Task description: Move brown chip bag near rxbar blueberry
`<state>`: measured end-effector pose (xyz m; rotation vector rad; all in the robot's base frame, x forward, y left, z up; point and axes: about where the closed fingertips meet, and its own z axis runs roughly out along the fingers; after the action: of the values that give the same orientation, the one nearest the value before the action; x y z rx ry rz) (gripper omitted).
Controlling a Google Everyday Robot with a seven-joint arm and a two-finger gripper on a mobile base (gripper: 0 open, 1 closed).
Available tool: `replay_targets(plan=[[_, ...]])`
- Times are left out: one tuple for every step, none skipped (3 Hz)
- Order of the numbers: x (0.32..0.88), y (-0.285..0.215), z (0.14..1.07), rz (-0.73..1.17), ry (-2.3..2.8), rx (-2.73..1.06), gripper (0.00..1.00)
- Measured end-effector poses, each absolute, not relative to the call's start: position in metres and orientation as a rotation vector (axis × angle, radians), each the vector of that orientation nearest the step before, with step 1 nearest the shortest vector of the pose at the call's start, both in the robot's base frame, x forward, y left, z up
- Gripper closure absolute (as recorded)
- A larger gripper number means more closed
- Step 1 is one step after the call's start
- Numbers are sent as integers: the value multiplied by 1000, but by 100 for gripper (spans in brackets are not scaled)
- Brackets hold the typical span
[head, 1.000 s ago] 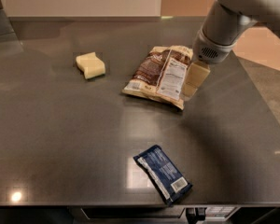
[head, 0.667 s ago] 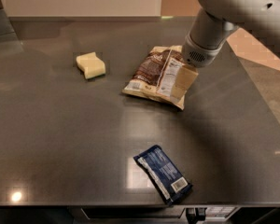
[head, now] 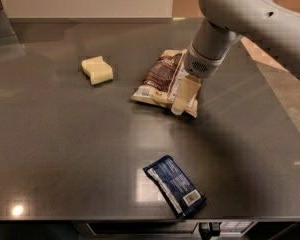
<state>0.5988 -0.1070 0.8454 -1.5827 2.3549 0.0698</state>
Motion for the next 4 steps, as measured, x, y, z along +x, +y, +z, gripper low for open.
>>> replay_targets(plan=[[595,-105,836,85,2372,-1590,0],[596,-110,827,86,2400,-1583,18],[597,-113,828,94,2415,-1572,41],[592,-111,840,126,2411,-1554,64]])
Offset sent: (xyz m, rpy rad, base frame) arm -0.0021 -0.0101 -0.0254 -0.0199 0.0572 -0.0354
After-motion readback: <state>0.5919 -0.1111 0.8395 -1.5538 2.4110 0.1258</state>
